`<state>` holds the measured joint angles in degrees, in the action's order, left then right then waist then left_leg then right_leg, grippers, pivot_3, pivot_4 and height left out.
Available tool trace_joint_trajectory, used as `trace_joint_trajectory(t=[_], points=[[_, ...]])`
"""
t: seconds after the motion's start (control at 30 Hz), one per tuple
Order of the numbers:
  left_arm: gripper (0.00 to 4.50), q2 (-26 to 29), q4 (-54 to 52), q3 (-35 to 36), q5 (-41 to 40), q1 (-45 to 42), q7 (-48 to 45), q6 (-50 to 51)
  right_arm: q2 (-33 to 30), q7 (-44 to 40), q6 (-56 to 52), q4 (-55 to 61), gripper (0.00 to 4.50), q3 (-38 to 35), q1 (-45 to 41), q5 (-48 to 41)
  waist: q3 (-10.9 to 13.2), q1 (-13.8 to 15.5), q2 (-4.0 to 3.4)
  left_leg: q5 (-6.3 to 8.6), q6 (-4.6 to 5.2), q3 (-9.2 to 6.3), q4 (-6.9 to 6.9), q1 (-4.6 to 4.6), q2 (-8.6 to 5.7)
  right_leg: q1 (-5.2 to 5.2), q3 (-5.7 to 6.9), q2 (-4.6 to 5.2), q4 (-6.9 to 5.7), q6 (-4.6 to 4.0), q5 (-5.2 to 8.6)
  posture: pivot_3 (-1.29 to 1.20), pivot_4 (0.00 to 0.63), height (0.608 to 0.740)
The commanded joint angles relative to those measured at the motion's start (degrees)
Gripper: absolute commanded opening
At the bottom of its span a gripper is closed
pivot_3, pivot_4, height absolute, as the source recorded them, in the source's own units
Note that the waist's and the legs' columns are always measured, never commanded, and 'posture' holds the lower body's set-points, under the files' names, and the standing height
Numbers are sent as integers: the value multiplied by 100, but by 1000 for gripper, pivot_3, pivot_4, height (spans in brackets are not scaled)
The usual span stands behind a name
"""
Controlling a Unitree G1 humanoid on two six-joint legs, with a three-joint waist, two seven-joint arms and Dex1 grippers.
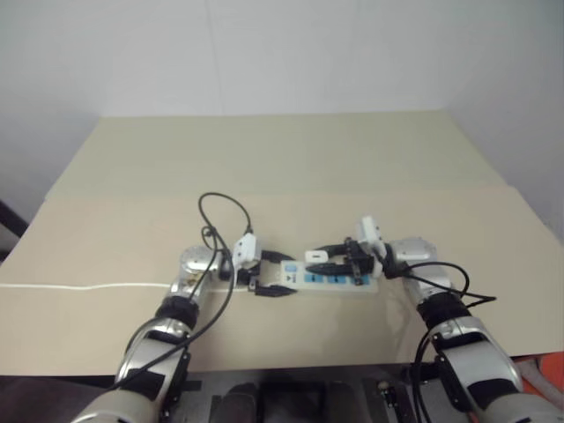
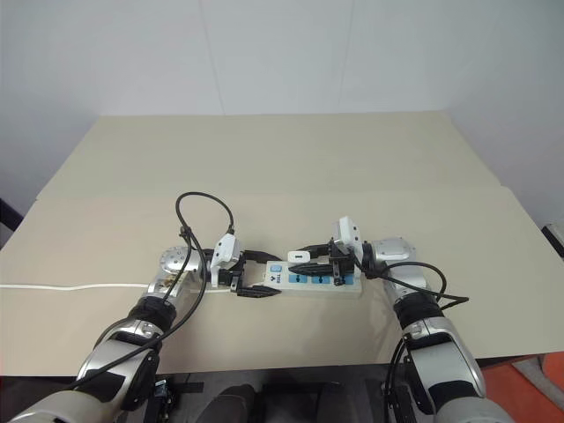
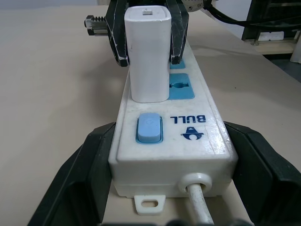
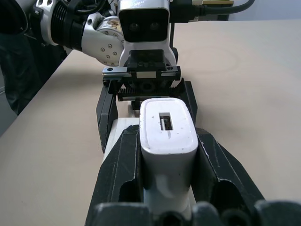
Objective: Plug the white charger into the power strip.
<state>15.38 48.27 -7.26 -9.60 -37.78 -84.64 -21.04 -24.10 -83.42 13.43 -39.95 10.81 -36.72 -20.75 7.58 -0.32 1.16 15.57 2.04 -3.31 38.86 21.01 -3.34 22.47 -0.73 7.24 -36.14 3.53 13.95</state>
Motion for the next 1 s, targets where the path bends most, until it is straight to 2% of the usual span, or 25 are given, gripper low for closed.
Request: trace_joint_trajectory(t=[0.03,0.33,0.6,0.93,1.0], points=[[3241,210,-88,129,-168,-43,-255,-121,-691,552,-448,-587,1103,-89,215,706,0,-1,0,0,0,0,0,-1,0,-1,0,0,0,-1,-1,0,150,740],[3241,219,-80,137,-166,-29,-230,-133,-769,448,-249,-563,1103,-39,301,777,0,-3,0,0,1,0,0,-3,0,-3,0,0,1,-2,-1,0,150,740],[3241,213,-42,144,-165,-64,-221,-164,-715,619,574,-754,1103,-81,337,836,0,-3,0,1,1,0,-1,-3,0,-5,1,0,4,-2,-1,0,150,740],[3241,193,18,124,-156,-66,-226,-221,-792,300,-82,-691,4393,-141,170,780,-9,-148,23,6,1,8,-26,-37,26,-24,-7,-23,11,-9,0,0,150,740],[3241,186,35,132,-156,-73,-224,-225,-849,90,-33,-648,4454,-201,192,753,-9,-137,23,6,1,7,-36,-42,27,-26,-7,-23,12,-11,2,0,150,740]])
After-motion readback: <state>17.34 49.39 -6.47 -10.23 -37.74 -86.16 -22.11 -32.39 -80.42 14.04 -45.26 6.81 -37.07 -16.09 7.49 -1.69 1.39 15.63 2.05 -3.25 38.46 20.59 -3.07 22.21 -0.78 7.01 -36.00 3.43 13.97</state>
